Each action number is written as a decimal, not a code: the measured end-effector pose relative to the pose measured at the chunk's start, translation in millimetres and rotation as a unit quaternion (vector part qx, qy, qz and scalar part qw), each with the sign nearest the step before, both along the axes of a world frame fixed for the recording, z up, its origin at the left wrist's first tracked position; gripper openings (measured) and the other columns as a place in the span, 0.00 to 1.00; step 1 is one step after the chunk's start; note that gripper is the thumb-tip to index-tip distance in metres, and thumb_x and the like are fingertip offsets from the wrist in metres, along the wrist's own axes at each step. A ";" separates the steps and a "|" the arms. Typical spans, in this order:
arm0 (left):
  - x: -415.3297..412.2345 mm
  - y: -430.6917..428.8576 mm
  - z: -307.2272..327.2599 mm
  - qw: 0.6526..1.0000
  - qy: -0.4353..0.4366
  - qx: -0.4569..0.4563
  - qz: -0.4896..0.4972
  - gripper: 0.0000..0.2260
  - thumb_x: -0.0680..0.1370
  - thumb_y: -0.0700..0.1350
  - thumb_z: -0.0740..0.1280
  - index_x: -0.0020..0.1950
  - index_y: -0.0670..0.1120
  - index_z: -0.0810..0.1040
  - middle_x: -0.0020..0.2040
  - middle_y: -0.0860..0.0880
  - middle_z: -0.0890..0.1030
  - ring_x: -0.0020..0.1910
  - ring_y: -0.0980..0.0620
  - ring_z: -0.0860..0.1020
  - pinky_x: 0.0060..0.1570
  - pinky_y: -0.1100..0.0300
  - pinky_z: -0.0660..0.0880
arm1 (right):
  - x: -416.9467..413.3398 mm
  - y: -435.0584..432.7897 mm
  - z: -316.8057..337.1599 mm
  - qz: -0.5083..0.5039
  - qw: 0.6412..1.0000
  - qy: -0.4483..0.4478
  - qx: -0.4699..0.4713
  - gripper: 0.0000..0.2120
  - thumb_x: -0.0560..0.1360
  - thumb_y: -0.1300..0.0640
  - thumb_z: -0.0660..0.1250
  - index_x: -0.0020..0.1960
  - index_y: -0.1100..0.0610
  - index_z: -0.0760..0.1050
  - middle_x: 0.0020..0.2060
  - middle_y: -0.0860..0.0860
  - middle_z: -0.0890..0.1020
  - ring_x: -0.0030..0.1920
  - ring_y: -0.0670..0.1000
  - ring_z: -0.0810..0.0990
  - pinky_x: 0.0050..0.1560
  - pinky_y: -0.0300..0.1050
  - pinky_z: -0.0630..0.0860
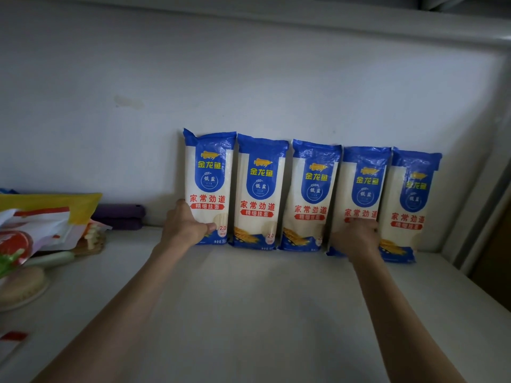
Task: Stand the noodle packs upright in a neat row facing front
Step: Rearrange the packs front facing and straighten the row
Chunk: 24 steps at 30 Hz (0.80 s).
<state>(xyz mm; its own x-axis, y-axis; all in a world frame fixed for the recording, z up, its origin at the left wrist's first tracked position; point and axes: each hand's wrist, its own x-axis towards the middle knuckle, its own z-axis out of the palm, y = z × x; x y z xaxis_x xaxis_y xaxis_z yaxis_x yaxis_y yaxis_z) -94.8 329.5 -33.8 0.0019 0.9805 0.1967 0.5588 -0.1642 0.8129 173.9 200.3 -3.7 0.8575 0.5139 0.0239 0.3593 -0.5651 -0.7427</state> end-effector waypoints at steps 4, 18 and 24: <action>-1.9 2.8 -1.5 1.000 0.001 0.002 -0.002 0.27 0.65 0.44 0.81 0.61 0.45 0.76 0.57 0.46 0.83 0.56 0.45 0.81 0.46 0.54 0.77 | 3.9 -3.2 -18.9 -0.007 0.997 0.028 0.067 0.40 0.69 0.60 0.75 0.71 0.66 0.54 0.67 0.66 0.68 0.67 0.67 0.69 0.64 0.59 0.70; 4.2 -9.4 0.6 1.000 -0.021 0.018 0.004 0.26 0.68 0.41 0.79 0.62 0.42 0.73 0.60 0.42 0.80 0.59 0.41 0.79 0.49 0.49 0.78 | 43.0 -16.8 -0.7 -0.084 0.994 0.022 0.070 0.34 0.71 0.60 0.71 0.70 0.67 0.59 0.67 0.66 0.67 0.67 0.66 0.68 0.64 0.57 0.70; 6.7 -12.4 -0.2 0.999 -0.026 0.024 0.017 0.26 0.68 0.40 0.79 0.61 0.40 0.72 0.60 0.42 0.80 0.59 0.41 0.79 0.49 0.50 0.78 | 58.5 -27.8 -14.6 -0.134 0.984 -0.010 0.114 0.42 0.68 0.55 0.76 0.70 0.70 0.55 0.68 0.69 0.64 0.68 0.68 0.63 0.69 0.59 0.62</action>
